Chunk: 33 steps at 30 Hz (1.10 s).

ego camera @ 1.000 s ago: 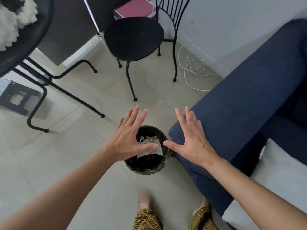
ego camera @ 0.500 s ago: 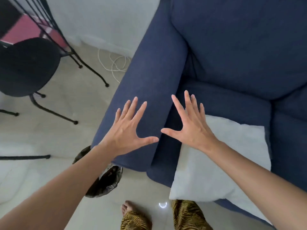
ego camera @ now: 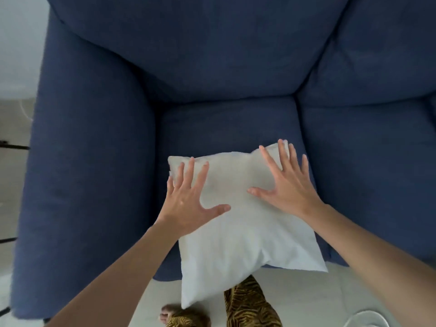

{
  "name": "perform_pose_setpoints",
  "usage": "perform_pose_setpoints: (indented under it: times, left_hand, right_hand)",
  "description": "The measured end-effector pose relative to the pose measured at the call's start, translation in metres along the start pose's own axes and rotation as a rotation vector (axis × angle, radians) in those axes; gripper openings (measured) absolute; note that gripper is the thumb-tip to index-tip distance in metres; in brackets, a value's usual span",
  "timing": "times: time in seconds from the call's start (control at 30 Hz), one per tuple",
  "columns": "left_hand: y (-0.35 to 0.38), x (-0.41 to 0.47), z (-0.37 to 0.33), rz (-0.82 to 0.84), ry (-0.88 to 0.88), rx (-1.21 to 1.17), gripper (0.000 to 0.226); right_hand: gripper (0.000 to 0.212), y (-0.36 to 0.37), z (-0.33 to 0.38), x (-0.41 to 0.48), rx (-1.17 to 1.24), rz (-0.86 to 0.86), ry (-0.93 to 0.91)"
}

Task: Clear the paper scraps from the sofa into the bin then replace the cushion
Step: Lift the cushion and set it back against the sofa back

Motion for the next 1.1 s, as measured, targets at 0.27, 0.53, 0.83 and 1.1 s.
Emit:
perform_pose_setpoints:
  times: [0.27, 0.53, 0.83, 1.1]
  left_hand:
    - [0.033, 0.020, -0.013, 0.041, -0.263, -0.260, 0.114]
    - [0.032, 0.026, -0.002, 0.026, -0.562, -0.771, 0.114]
    - [-0.012, 0.028, 0.001, -0.186, -0.461, -1.093, 0.122]
    - [-0.132, 0.071, -0.017, -0.588, -0.054, -0.926, 0.122]
  right_hand:
    - [0.107, 0.034, -0.058, -0.005, 0.404, 0.291, 0.215]
    - [0.106, 0.053, -0.043, 0.001, 0.990, 0.304, 0.254]
    - [0.041, 0.008, -0.034, 0.017, 1.243, 0.121, 0.233]
    - [0.037, -0.105, -0.012, 0.073, 1.279, -0.309, -0.063]
Point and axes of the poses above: each hand's wrist, its own x-axis towards the middle knuckle, its own y-axis out of the palm, z = x × y, the point moved 2 cm from there along x, towards the middle knuckle, and after that the axes turned 14 degrees about z, right-handed, at the moved point
